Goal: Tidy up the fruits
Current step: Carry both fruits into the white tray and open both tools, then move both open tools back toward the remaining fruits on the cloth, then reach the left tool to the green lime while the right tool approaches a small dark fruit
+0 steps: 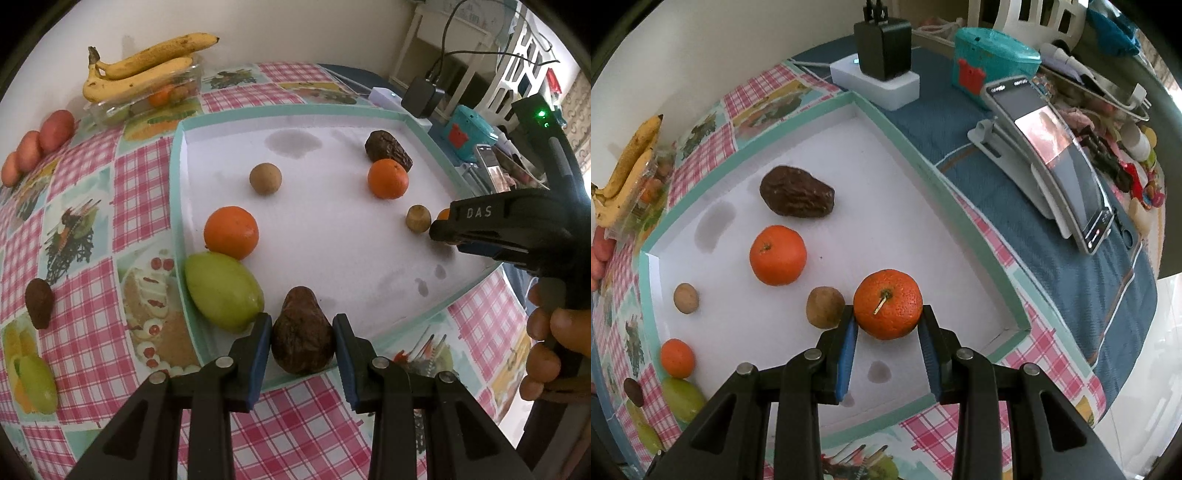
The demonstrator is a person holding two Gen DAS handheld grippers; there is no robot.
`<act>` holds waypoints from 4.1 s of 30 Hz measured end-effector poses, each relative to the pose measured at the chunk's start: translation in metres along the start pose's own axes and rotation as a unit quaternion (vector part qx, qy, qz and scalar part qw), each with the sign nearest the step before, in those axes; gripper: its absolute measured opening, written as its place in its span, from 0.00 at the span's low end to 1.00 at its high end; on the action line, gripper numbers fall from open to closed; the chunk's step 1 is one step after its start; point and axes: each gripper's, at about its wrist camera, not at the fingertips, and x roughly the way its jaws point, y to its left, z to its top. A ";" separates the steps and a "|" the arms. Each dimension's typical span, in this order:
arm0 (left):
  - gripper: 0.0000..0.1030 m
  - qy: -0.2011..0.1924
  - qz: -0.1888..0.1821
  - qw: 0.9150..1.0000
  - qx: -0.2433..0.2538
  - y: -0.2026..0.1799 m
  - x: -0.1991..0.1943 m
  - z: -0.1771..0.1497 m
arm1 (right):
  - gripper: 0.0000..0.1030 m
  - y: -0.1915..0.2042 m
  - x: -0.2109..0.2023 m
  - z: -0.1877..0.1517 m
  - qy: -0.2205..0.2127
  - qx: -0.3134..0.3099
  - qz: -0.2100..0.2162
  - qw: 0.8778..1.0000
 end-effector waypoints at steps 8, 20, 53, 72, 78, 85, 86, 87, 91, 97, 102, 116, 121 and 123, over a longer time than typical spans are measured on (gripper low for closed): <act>0.35 0.003 -0.004 1.000 0.000 0.001 0.005 0.001 | 0.35 0.002 0.007 -0.002 0.012 -0.004 -0.003 1.000; 0.37 0.020 -0.011 1.000 -0.014 0.004 0.012 0.001 | 0.35 0.010 0.009 0.000 0.012 -0.014 -0.016 1.000; 1.00 -0.036 0.105 0.972 -0.208 0.107 -0.044 0.003 | 0.81 0.018 -0.019 0.004 -0.044 -0.024 -0.002 0.999; 1.00 -0.075 0.133 0.953 -0.261 0.135 -0.059 0.000 | 0.95 0.060 -0.032 -0.008 -0.081 -0.083 0.058 0.992; 1.00 -0.103 0.138 0.951 -0.256 0.142 -0.075 0.003 | 0.95 0.074 -0.040 -0.013 -0.105 -0.109 0.076 0.986; 1.00 -0.150 0.136 0.927 -0.316 0.191 -0.112 -0.007 | 0.95 0.099 -0.052 -0.026 -0.121 -0.141 0.116 0.976; 1.00 -0.157 0.135 0.922 -0.328 0.203 -0.119 -0.010 | 0.95 0.103 -0.053 -0.028 -0.121 -0.146 0.122 0.974; 1.00 -0.162 0.137 0.917 -0.338 0.213 -0.124 -0.014 | 0.95 0.109 -0.054 -0.031 -0.119 -0.152 0.126 0.973; 1.00 -0.173 0.163 0.898 -0.369 0.253 -0.143 -0.031 | 0.95 0.127 -0.056 -0.040 -0.112 -0.168 0.137 0.970; 1.00 -0.162 0.191 0.887 -0.387 0.296 -0.153 -0.051 | 0.95 0.148 -0.059 -0.049 -0.106 -0.179 0.142 0.968; 1.00 -0.150 0.176 0.889 -0.395 0.308 -0.152 -0.058 | 0.95 0.171 -0.060 -0.058 -0.088 -0.194 0.148 0.966; 1.00 -0.089 0.160 0.894 -0.410 0.306 -0.124 -0.075 | 0.95 0.234 -0.061 -0.092 -0.042 -0.199 0.124 0.971; 1.00 -0.079 0.137 0.890 -0.428 0.306 -0.117 -0.082 | 0.95 0.243 -0.051 -0.091 -0.025 -0.185 0.120 0.975; 1.00 -0.071 0.116 0.887 -0.440 0.305 -0.111 -0.083 | 0.95 0.244 -0.047 -0.089 -0.020 -0.186 0.120 0.975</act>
